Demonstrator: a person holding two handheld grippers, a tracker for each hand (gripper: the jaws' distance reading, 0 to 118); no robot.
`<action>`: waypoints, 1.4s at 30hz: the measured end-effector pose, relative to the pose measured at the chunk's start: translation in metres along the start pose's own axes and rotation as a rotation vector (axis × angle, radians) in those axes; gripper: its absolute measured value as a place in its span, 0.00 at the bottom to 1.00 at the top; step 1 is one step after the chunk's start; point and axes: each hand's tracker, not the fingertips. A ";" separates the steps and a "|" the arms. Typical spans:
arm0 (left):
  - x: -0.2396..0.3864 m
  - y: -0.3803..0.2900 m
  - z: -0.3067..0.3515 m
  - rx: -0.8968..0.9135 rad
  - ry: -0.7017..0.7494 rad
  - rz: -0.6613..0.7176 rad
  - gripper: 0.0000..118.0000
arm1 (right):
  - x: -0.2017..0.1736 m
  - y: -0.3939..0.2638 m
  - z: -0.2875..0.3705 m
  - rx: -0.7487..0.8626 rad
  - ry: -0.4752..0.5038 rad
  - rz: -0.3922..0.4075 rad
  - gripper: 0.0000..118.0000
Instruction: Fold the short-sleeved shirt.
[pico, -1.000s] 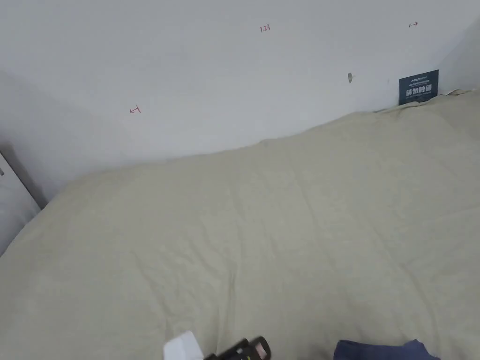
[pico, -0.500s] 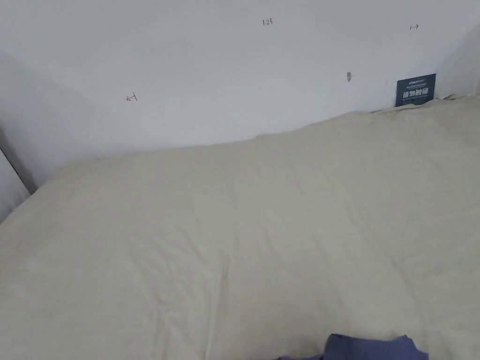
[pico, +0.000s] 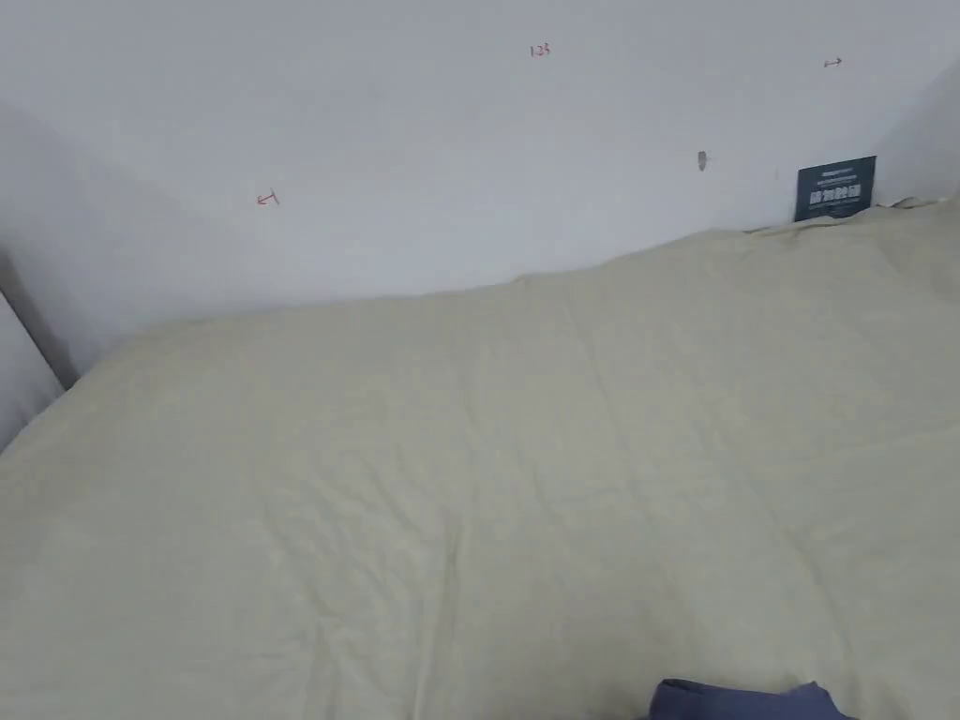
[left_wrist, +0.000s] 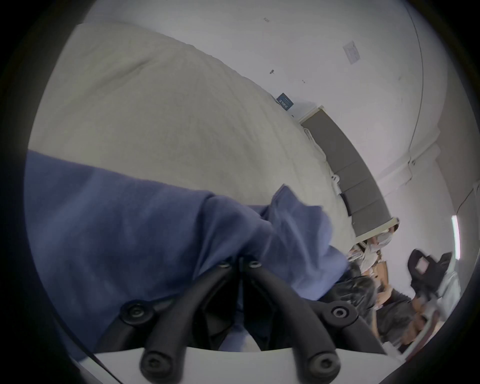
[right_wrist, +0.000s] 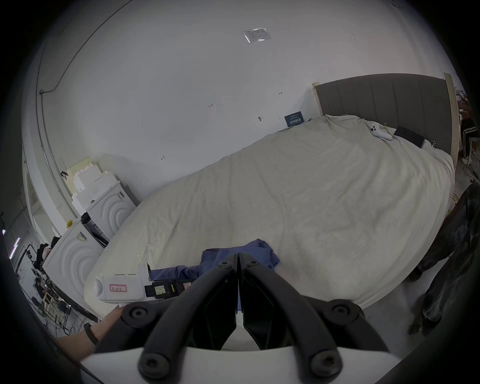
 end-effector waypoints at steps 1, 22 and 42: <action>0.000 0.001 0.021 0.052 -0.052 0.008 0.06 | -0.002 0.001 0.000 0.003 0.007 0.002 0.00; -0.154 0.000 0.116 0.154 -0.201 0.354 0.74 | -0.014 -0.002 -0.011 -0.030 0.070 -0.015 0.00; -0.136 0.050 0.250 0.322 0.101 0.110 0.10 | -0.007 -0.005 -0.019 -0.033 0.065 -0.043 0.00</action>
